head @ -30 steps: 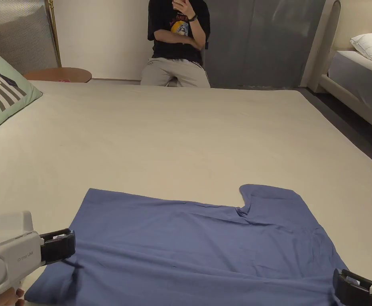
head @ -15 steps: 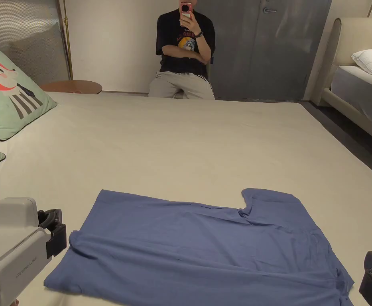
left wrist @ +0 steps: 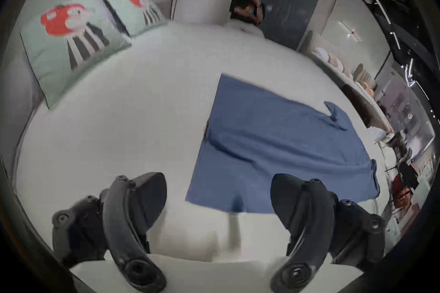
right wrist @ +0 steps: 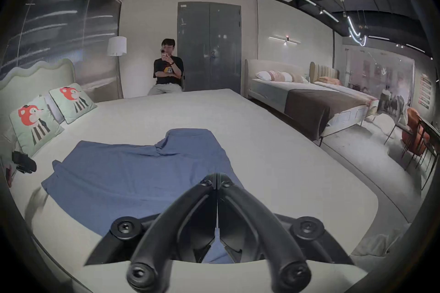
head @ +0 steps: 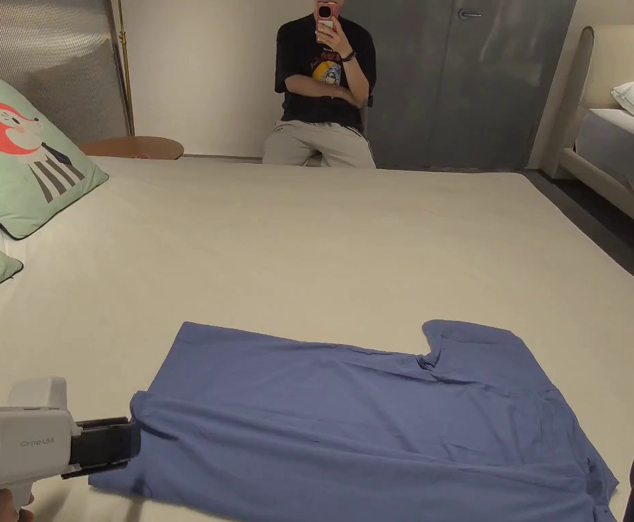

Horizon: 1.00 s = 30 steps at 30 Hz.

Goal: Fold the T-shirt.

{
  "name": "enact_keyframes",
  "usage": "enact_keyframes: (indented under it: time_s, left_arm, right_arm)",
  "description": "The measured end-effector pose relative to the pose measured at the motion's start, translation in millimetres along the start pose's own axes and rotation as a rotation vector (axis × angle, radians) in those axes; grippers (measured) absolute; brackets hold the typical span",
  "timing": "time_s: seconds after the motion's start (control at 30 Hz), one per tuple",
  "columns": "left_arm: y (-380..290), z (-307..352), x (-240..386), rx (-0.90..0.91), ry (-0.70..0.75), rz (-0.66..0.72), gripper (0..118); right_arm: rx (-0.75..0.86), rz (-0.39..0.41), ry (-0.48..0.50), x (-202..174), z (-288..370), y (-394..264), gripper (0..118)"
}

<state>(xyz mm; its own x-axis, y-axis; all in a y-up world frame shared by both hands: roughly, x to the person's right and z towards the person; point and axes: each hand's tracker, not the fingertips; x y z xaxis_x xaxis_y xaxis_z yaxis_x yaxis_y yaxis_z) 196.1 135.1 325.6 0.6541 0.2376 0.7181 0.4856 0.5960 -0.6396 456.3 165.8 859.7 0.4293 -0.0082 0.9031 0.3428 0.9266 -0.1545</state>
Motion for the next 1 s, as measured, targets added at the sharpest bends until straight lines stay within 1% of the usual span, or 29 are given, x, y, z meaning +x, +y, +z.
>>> enact_keyframes:
  time_s: [0.1,0.13,0.17,0.2,0.23,0.3,0.33,0.37,0.4,0.43,0.47,0.5,0.53,0.57,0.6,0.63,0.7,0.77,0.8,0.83,0.87,0.9,0.93,0.97,1.0]
  left_arm:
    - [-2,-27,-2,-0.066,0.084,-0.040,89]
    - [-3,-35,-3,-0.089,0.091,-0.043,85]
    - [-5,-40,-2,-0.105,0.094,-0.035,76]
    - [-6,-46,-1,-0.119,0.093,-0.032,64]
    - [-7,-50,0,-0.124,0.092,-0.035,57]
    - [-12,-52,8,-0.140,0.094,-0.049,53]
    - [-14,-52,12,-0.133,0.116,-0.070,47]
    - [-14,-50,14,-0.122,0.124,-0.085,34]
    - [-14,-48,16,-0.118,0.117,-0.091,34]
    - [-15,-42,20,-0.109,0.123,-0.098,29]
    - [-15,-39,23,-0.099,0.137,-0.109,19]
    - [-16,-35,26,-0.089,0.132,-0.123,10]
    - [-16,-31,29,-0.085,0.120,-0.141,6]
    - [-18,-26,34,-0.080,0.116,-0.147,5]
    - [-19,-22,40,-0.068,0.128,-0.170,5]
    - [-20,-18,43,-0.057,0.135,-0.193,5]
    - [-21,-9,48,-0.045,0.126,-0.211,5]
    - [-21,-4,52,-0.045,0.109,-0.201,5]
    - [-22,-2,53,-0.042,0.103,-0.198,5]
    - [-20,-6,48,-0.038,0.102,-0.194,5]
    - [-20,-5,48,-0.037,0.102,-0.192,5]
    - [-21,-4,47,-0.038,0.101,-0.185,5]
    - [-21,-4,46,-0.042,0.100,-0.173,5]
    - [-21,-3,45,-0.044,0.099,-0.165,5]
    - [-22,0,44,-0.047,0.101,-0.158,5]
  right_arm:
    - [-0.024,0.006,-0.001,0,-5,-3,0]
    - [-0.028,0.009,-0.002,-1,-6,-5,0]
    - [-0.033,0.011,-0.004,-1,-8,-6,0]
    - [-0.039,0.014,-0.004,-1,-9,-6,0]
    - [-0.044,0.016,-0.004,-1,-10,-7,0]
    - [-0.056,0.017,-0.007,0,-13,-9,0]
    - [-0.062,0.019,-0.009,0,-14,-9,0]
    - [-0.067,0.019,-0.012,1,-15,-10,0]
    - [-0.074,0.019,-0.014,2,-17,-11,0]
    - [-0.087,0.018,-0.016,3,-18,-12,0]
    - [-0.105,0.015,-0.019,5,-21,-13,0]
    - [-0.146,0.012,-0.032,7,-24,-14,4]
    - [-0.184,0.006,-0.040,10,-28,-16,22]
    - [-0.223,-0.001,-0.039,14,-33,-17,57]
    - [-0.286,-0.009,-0.043,18,-39,-20,100]
    - [-0.318,-0.018,-0.056,21,-42,-24,112]
    - [-0.388,-0.022,-0.037,29,-49,-33,108]
    - [-0.478,-0.046,-0.016,34,-57,-42,107]
    - [-0.515,-0.070,0.001,37,-62,-47,101]
    - [-0.548,-0.091,0.022,38,-67,-51,90]
    - [-0.564,-0.107,0.037,39,-69,-54,73]
    - [-0.566,-0.107,0.047,39,-71,-57,60]
    - [-0.549,-0.084,0.027,37,-69,-56,55]
    - [-0.527,-0.039,0.051,37,-66,-51,41]
    - [-0.520,-0.041,0.080,38,-62,-46,10]
